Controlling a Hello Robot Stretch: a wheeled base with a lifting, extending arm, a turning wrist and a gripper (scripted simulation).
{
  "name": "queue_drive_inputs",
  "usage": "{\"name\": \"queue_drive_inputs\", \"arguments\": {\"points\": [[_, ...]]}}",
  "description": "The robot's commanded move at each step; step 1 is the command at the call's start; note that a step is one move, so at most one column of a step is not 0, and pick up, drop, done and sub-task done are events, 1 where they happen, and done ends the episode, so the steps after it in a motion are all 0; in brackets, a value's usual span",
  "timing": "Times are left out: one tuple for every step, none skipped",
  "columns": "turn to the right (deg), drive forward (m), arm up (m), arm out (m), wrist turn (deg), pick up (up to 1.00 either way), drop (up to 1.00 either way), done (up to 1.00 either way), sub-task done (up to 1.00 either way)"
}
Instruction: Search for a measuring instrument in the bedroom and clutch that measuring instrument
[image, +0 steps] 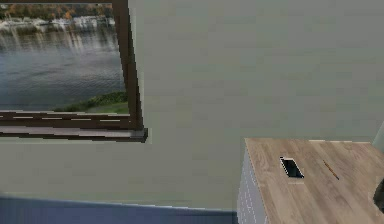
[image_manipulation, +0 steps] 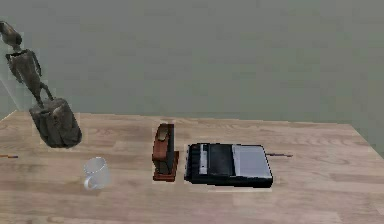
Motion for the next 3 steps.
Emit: {"name": "queue_drive_inputs", "arguments": {"points": [[0.0,0.00,0.38,0.00,0.0,0.00,0.00,0.00,0.00],[0.0,0.00,0.00,0.20,0.0,0.00,0.00,0.00,0.00],[0.0,0.00,0.00,0.00,45.0,0.00,0.00,0.00,0.00]]}}
